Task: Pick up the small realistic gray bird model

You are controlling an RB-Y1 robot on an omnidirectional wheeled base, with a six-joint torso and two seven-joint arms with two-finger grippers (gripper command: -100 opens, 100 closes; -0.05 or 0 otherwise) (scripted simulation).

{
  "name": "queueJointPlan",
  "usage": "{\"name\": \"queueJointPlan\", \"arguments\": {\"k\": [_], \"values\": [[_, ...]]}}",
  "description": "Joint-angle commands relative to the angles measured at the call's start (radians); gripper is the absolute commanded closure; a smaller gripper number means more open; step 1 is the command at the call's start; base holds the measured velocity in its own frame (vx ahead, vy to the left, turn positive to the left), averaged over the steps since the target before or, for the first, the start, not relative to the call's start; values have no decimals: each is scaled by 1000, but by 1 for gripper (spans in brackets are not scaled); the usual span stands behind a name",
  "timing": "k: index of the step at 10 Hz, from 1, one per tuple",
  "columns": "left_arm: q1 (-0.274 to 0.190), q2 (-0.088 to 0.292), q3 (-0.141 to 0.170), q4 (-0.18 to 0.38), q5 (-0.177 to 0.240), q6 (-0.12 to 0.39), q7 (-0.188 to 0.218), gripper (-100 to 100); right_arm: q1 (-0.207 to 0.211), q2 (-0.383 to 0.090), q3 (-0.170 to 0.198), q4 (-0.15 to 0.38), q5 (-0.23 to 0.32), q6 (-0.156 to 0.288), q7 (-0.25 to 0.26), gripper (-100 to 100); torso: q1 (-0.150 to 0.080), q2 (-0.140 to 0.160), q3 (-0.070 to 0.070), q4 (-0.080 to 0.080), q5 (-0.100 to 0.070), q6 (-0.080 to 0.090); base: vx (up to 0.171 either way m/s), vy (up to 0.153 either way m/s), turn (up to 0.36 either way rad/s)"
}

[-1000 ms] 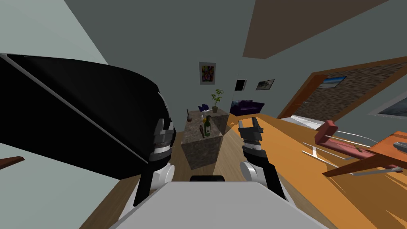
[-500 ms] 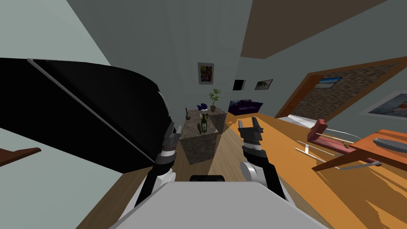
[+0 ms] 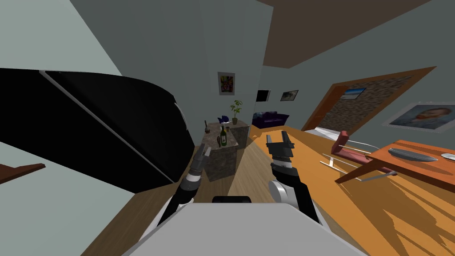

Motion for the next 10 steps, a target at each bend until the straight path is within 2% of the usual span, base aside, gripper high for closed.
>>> {"name": "queueJointPlan", "arguments": {"k": [1,2,3,4,5,6,7,8,9,10], "values": [[24,50,-50,45,3,-15,19,-100,0,0,0,0,0,0,0,0,0,0,0,0,0,0,-82,-150,-105],[24,66,-56,45,3,-15,19,-100,0,0,0,0,0,0,0,0,-2,0,0,0,0,0,-77,-103,-37],[36,109,-87,80,10,-23,35,-100,0,0,0,0,0,0,0,0,0,0,0,0,0,0,-90,-96,-105],[36,116,-87,80,10,-23,35,-100,0,0,0,0,0,0,0,0,1,0,0,0,0,0,-63,-69,-45],[49,159,-116,119,20,-31,52,-100,0,0,0,0,0,0,0,0,2,-1,-1,0,0,0,-51,-81,-102],[49,170,-116,119,20,-31,52,-100,0,0,0,0,0,0,0,0,2,-2,-1,0,0,0,-36,-60,-54],[62,206,-144,163,32,-41,70,-100,0,0,0,0,0,0,0,0,3,-3,-2,-1,1,0,-44,-75,-138],[62,229,-144,163,32,-41,70,-100,0,0,0,0,0,0,0,0,3,-3,-1,-1,1,0,-30,-64,-57],[76,262,-171,208,46,-51,90,-100,0,0,0,0,0,0,0,0,3,-3,-2,-1,1,0,-26,-78,-131],[76,292,-171,210,46,-51,90,-100,0,0,0,0,0,0,0,0,3,-3,-2,-1,0,0,-21,-60,-77]]}}
